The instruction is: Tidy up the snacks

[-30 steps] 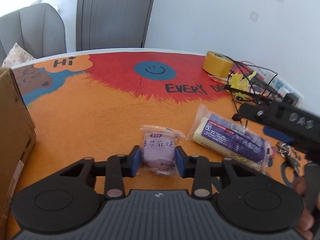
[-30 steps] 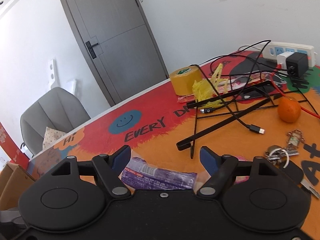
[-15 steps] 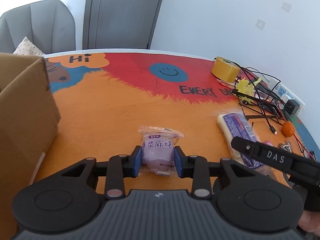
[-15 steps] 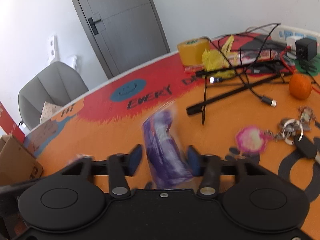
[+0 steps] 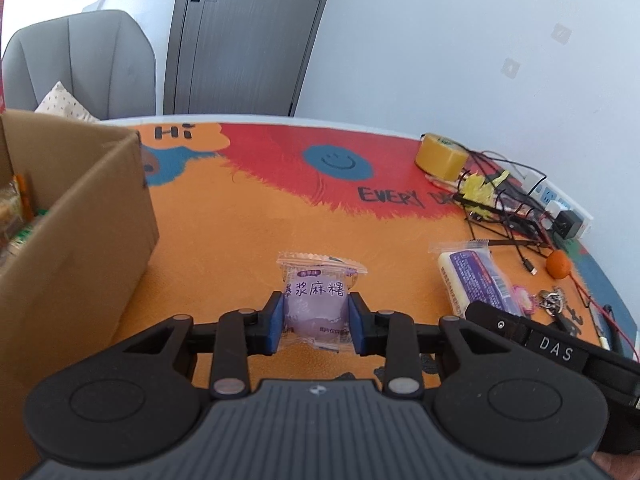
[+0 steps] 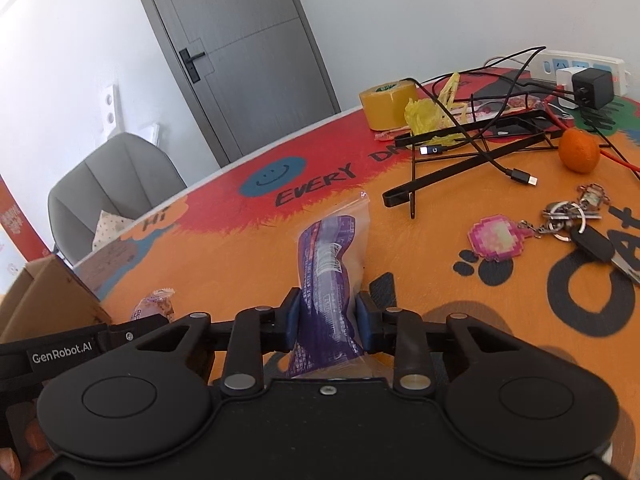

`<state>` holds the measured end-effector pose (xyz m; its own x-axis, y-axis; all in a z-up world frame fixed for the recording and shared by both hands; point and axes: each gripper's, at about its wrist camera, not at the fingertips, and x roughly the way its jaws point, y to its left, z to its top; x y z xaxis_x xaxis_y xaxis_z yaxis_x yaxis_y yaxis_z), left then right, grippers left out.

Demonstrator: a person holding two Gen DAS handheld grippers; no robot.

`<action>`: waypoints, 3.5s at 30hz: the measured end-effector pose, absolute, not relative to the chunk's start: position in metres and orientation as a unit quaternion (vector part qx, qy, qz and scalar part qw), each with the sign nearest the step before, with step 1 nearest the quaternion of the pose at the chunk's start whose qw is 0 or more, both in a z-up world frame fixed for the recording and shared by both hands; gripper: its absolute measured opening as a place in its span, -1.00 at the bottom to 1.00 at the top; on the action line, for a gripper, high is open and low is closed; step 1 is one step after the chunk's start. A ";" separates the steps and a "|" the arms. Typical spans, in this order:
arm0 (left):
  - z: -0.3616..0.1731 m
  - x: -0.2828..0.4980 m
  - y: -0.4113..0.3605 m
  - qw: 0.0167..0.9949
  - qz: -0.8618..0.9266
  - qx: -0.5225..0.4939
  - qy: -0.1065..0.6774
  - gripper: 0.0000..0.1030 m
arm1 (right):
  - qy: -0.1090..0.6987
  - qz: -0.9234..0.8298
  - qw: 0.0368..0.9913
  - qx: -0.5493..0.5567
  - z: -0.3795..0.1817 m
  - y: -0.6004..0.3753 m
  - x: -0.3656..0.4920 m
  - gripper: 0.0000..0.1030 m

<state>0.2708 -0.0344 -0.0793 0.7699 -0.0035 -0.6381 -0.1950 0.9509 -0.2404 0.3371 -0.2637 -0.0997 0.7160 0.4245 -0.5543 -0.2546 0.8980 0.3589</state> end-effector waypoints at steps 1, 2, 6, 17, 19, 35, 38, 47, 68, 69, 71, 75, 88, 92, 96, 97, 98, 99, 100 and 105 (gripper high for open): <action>-0.076 0.268 -0.034 0.930 0.051 -0.148 0.332 -0.38 | 0.326 0.185 0.918 0.132 -0.098 -0.263 0.334 -0.43; -0.073 0.264 -0.033 0.932 0.050 -0.147 0.328 -0.38 | 0.323 0.186 0.918 0.133 -0.096 -0.263 0.332 -0.43; -0.061 0.250 -0.027 0.936 0.049 -0.151 0.314 -0.38 | 0.312 0.191 0.920 0.141 -0.085 -0.260 0.322 -0.44; -0.032 0.214 -0.008 0.944 0.053 -0.162 0.281 -0.38 | 0.282 0.212 0.925 0.138 -0.056 -0.238 0.296 -0.44; -0.026 0.207 -0.006 0.947 0.053 -0.158 0.275 -0.38 | 0.277 0.216 0.926 0.138 -0.051 -0.234 0.292 -0.44; 0.002 0.160 0.055 0.951 0.097 -0.180 0.232 -0.38 | 0.261 0.272 0.916 0.137 -0.024 -0.174 0.265 -0.44; 0.002 0.154 0.067 0.950 0.106 -0.184 0.230 -0.38 | 0.262 0.278 0.914 0.137 -0.021 -0.163 0.263 -0.44; 0.000 0.138 0.099 0.944 0.138 -0.192 0.230 -0.38 | 0.263 0.303 0.907 0.126 -0.014 -0.128 0.252 -0.44; -0.005 0.110 0.143 0.933 0.166 -0.219 0.234 0.12 | 0.286 0.326 0.894 0.113 -0.010 -0.056 0.241 -0.43; -0.005 0.109 0.144 0.932 0.166 -0.220 0.234 0.12 | 0.288 0.326 0.893 0.114 -0.011 -0.053 0.242 -0.43; -0.006 0.108 0.146 0.930 0.168 -0.223 0.238 0.14 | 0.292 0.331 0.889 0.119 -0.014 -0.050 0.245 -0.38; -0.008 0.111 0.145 0.930 0.167 -0.218 0.246 0.23 | 0.296 0.331 0.886 0.133 -0.013 -0.057 0.244 -0.12; -0.003 0.117 0.117 0.933 0.156 -0.201 0.253 0.63 | 0.285 0.292 0.905 0.120 -0.009 -0.109 0.239 0.28; 0.002 0.116 0.105 0.936 0.156 -0.186 0.255 0.73 | 0.275 0.280 0.913 0.112 -0.007 -0.124 0.234 0.46; 0.005 0.113 0.096 0.937 0.156 -0.181 0.255 0.79 | 0.269 0.276 0.916 0.111 -0.003 -0.136 0.229 0.58; 0.005 0.112 0.094 0.938 0.155 -0.179 0.255 0.81 | 0.268 0.274 0.917 0.109 -0.003 -0.139 0.228 0.64; 0.006 0.112 0.092 0.938 0.155 -0.177 0.255 0.82 | 0.268 0.272 0.918 0.107 -0.002 -0.142 0.227 0.69; 0.006 0.111 0.090 0.938 0.154 -0.175 0.256 0.82 | 0.268 0.271 0.918 0.107 -0.002 -0.145 0.225 0.72; 0.007 0.111 0.088 0.938 0.153 -0.173 0.257 0.83 | 0.268 0.270 0.919 0.108 -0.002 -0.149 0.224 0.76; 0.011 0.107 0.078 0.939 0.150 -0.168 0.261 0.91 | 0.265 0.265 0.921 0.106 0.001 -0.166 0.216 0.94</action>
<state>0.1071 0.0782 0.0109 0.8183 0.1945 -0.5409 -0.3704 0.8980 -0.2374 0.2163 -0.1661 0.0006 0.7187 0.5451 -0.4316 -0.4324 0.8366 0.3364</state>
